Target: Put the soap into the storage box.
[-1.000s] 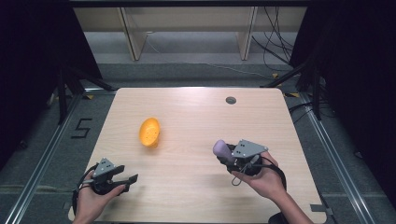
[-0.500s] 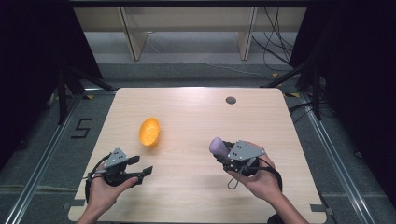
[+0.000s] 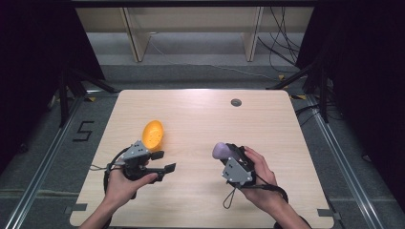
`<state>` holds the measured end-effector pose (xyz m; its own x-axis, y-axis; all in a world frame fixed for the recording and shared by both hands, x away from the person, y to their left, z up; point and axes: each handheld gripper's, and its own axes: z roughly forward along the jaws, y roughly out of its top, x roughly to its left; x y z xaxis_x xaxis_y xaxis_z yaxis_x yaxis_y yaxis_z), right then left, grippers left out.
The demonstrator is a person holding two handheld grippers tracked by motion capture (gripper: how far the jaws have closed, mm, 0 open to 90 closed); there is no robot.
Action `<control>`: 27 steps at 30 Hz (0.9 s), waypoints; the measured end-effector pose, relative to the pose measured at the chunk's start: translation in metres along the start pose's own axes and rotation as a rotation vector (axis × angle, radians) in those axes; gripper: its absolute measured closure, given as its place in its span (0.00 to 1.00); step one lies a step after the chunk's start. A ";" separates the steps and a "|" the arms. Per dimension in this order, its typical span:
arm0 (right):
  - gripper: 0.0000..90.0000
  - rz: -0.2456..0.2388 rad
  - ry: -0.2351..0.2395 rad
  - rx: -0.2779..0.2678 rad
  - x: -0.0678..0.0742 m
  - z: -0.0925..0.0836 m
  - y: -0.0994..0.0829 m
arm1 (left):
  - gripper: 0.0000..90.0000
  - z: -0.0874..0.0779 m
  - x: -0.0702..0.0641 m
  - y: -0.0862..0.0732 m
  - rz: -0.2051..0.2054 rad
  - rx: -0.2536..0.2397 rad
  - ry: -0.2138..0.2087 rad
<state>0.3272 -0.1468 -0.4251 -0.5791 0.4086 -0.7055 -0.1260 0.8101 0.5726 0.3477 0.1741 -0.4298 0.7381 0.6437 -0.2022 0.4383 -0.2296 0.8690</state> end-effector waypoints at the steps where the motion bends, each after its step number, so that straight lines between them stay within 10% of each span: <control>1: 0.56 0.000 0.000 0.000 0.000 0.000 0.000 | 0.33 0.002 -0.002 0.004 0.005 0.005 -0.014; 10: 0.56 -0.043 -0.008 0.014 0.009 -0.001 0.002 | 0.36 0.035 -0.038 0.050 0.066 0.032 -0.159; 27: 0.56 -0.089 -0.028 0.013 0.010 0.000 0.003 | 0.44 0.084 -0.060 0.072 0.015 0.082 -0.230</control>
<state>0.3208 -0.1408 -0.4305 -0.5433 0.3466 -0.7647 -0.1653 0.8489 0.5021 0.3779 0.0570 -0.3932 0.8381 0.4588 -0.2950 0.4594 -0.3021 0.8353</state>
